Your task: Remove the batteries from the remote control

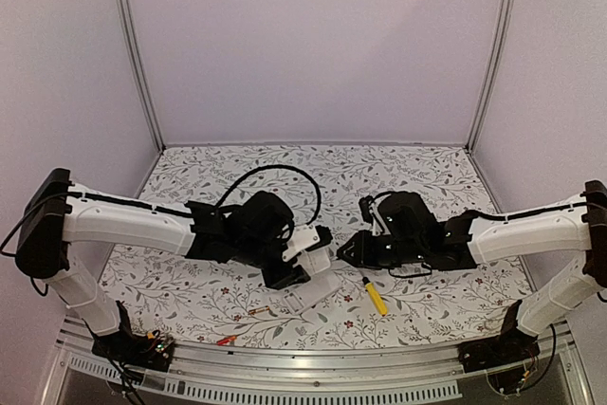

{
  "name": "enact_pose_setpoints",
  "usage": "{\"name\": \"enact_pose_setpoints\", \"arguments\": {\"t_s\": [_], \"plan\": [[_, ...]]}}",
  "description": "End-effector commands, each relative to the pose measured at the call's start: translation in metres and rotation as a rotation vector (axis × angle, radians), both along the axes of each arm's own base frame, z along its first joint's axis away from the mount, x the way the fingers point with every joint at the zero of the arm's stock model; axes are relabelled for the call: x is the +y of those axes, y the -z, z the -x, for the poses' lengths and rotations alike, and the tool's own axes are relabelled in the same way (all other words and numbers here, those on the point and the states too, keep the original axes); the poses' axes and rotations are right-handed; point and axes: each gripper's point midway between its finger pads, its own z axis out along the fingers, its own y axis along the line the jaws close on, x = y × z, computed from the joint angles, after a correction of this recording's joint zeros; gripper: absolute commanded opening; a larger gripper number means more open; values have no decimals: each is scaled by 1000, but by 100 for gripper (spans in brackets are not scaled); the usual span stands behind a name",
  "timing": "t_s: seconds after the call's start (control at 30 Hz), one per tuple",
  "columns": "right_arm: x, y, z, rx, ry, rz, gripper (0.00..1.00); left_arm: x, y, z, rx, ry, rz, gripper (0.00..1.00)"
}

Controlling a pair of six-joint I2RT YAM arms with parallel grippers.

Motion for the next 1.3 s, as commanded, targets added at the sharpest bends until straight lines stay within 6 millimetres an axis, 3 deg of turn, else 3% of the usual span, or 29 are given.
{"name": "enact_pose_setpoints", "arguments": {"t_s": [0.0,0.13,0.37,0.6,0.9,1.27], "plan": [[7,-17,9,-26,-53,-108,26,-5,-1,-8,-32,-16,-11,18],[12,-26,14,-37,-88,-168,33,-7,1,-8,-20,-16,-16,17],[20,-6,18,21,-110,-153,32,-7,2,-7,-14,-14,-16,17],[24,-1,20,43,-129,-154,32,-7,2,-6,-12,-15,-17,17],[30,4,23,68,-154,-153,29,-7,3,-7,-12,-17,-23,17],[37,-5,25,55,-177,-182,20,-7,6,-7,-6,-17,-30,17]]}}
